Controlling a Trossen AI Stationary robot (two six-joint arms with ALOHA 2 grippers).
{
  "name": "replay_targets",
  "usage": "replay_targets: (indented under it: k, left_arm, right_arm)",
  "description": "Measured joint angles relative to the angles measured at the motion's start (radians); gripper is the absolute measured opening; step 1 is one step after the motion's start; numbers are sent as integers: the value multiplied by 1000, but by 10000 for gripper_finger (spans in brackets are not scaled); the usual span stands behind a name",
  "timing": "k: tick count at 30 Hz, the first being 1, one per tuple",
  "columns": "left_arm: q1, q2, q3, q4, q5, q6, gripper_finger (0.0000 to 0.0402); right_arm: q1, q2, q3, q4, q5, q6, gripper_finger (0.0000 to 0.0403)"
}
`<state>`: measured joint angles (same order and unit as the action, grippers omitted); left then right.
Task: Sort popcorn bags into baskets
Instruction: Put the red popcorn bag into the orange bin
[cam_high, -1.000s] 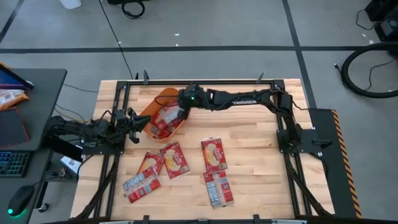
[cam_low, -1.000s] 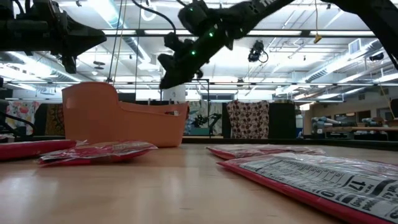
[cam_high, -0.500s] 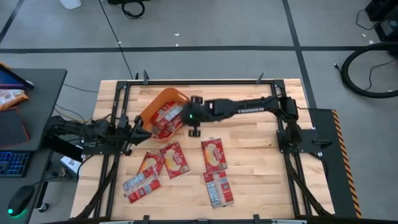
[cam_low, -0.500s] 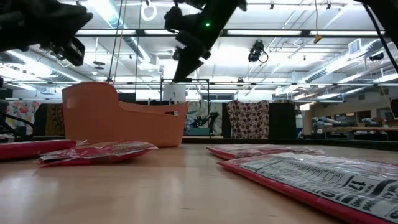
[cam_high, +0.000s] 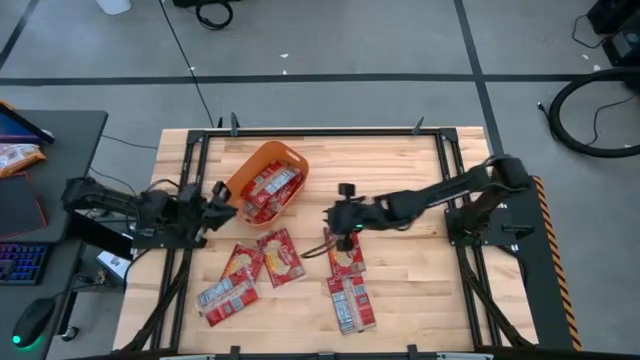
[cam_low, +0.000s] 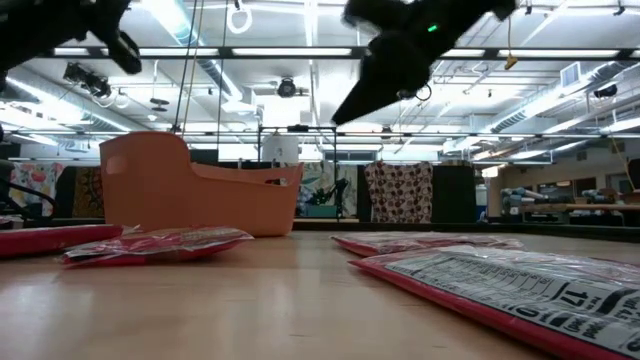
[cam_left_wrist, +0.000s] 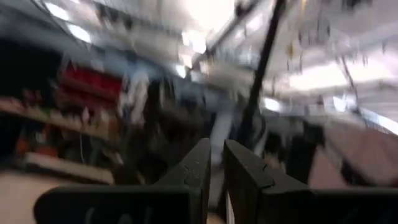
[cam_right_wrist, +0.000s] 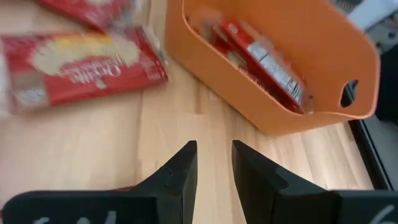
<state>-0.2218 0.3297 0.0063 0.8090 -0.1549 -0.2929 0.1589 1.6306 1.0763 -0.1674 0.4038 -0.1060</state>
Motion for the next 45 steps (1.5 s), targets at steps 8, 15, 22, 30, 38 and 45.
replay_targets:
  k: [8, 15, 22, 30, 38, 45]
  left_arm:
    - [0, 131, 240, -324, -52, -48, 48]
    - [-20, 404, 486, -670, -98, -91, 48]
    - [-44, 603, 556, -697, -44, -195, 48]
    - [-129, 750, 827, -1104, -94, -136, 48]
    - [-249, 929, 1086, -1530, -165, -146, 48]
    - [-345, 1120, 1132, -1634, -101, -406, 97]
  right_arm:
    - [42, -252, -281, 269, 51, -3, 105]
    - [63, -349, -488, 572, 22, -70, 105]
    - [80, -358, -569, 662, -3, -73, 105]
    - [84, -358, -587, 661, -5, -70, 105]
    - [84, -357, -587, 646, -5, -65, 105]
    - [84, -357, -587, 628, -5, -43, 105]
